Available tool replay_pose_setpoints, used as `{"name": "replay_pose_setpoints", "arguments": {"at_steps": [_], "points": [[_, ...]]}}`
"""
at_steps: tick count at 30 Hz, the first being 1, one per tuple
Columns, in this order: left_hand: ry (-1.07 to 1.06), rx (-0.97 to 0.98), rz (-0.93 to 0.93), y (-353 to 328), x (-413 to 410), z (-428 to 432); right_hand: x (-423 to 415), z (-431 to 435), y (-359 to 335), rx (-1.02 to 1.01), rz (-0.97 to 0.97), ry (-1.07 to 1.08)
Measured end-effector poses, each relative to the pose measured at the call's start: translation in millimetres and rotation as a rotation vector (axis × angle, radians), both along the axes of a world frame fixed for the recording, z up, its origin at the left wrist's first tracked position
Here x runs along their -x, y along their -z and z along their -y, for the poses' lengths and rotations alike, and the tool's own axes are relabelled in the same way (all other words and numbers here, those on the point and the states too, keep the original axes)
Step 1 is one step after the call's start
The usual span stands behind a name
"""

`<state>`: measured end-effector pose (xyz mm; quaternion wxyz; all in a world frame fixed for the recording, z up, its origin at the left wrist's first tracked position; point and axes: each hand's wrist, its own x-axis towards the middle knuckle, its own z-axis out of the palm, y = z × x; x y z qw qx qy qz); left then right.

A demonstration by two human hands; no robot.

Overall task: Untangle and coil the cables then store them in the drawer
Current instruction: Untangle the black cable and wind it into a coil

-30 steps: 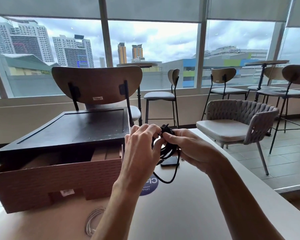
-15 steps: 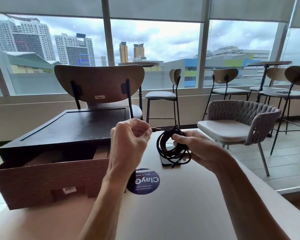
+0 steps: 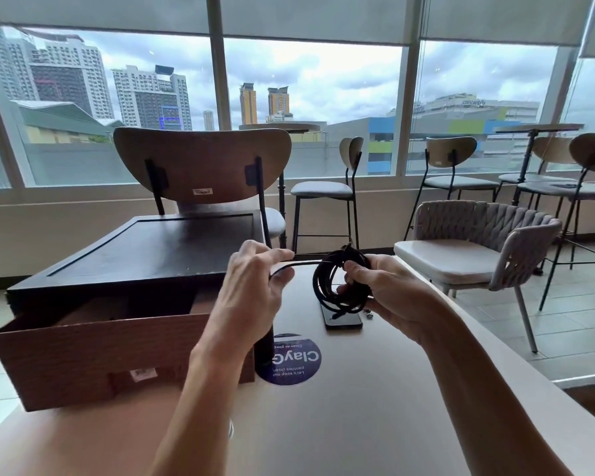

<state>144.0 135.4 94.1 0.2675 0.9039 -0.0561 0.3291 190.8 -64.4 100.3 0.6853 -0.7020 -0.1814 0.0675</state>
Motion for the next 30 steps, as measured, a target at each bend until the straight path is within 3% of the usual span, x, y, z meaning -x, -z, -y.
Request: {"name": "replay_pose_setpoints", "arguments": {"at_steps": [5, 10, 14, 21, 26, 30], "points": [[0.093, -0.034, 0.109, 4, -2, 16, 0, 3, -2, -0.018, -0.018, -0.007], [-0.069, 0.074, 0.299, -1, 0, -5, -4, 15, -3, -0.038, -0.064, -0.006], [-0.153, 0.162, 0.348, 1, -1, -1, -3, 10, -3, -0.107, -0.08, -0.044], [0.198, 0.784, 0.056, -2, -4, 21, 1, 21, -15, -0.485, -0.171, -0.176], [0.184, 0.844, -0.084, 7, -6, 42, 8, 12, -18, -0.485, -0.172, -0.268], [0.34, 1.242, -0.161, 2, -3, 48, 8, 9, -18, -0.442, -0.152, -0.223]]}}
